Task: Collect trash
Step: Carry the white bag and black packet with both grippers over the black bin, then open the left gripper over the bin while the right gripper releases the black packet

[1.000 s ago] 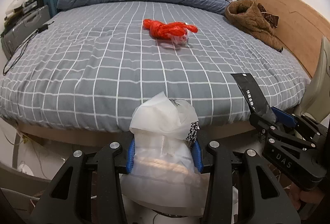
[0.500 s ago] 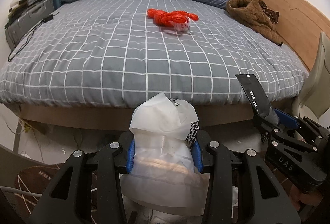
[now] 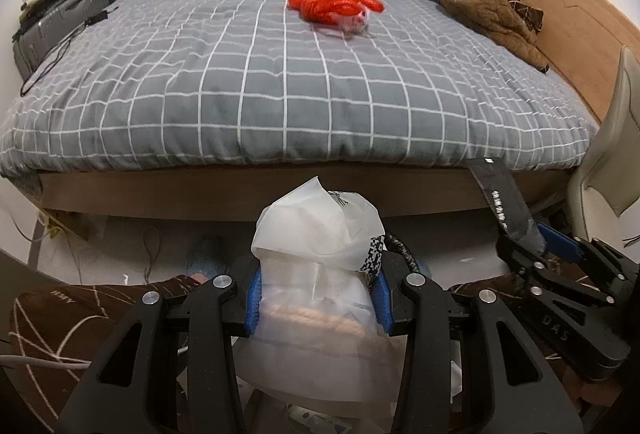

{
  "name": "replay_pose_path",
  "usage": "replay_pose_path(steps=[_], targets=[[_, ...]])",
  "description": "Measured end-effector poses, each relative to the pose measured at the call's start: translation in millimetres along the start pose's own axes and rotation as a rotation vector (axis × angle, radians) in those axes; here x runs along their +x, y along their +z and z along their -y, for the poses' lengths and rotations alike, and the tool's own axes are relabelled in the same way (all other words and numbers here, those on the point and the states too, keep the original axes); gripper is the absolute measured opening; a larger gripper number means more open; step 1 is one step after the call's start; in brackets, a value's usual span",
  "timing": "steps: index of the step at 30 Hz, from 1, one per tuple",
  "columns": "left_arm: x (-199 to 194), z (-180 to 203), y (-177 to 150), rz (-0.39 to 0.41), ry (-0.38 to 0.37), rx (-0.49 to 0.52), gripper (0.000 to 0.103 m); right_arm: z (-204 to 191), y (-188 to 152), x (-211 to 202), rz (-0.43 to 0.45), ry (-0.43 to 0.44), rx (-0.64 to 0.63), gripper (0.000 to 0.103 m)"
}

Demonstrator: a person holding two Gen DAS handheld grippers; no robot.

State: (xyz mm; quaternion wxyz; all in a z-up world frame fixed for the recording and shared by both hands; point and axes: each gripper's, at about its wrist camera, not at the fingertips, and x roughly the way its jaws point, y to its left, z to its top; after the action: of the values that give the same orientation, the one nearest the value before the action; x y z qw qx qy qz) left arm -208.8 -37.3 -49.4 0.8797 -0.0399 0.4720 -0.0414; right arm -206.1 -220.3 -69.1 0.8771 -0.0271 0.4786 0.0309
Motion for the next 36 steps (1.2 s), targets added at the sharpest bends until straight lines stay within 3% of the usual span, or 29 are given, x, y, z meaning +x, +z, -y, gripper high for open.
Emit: replay_pose_path(steps=[14, 31, 36], targets=[[89, -1, -13, -0.134, -0.016, 0.008, 0.041, 6, -19, 80, -0.159, 0.038, 0.027, 0.049], [161, 34, -16, -0.264, -0.03, 0.072, 0.042, 30, -21, 115, -0.204, 0.029, 0.048, 0.049], [165, 35, -23, -0.263, -0.015, 0.082, 0.054, 28, -24, 120, -0.214, 0.045, 0.046, 0.049]])
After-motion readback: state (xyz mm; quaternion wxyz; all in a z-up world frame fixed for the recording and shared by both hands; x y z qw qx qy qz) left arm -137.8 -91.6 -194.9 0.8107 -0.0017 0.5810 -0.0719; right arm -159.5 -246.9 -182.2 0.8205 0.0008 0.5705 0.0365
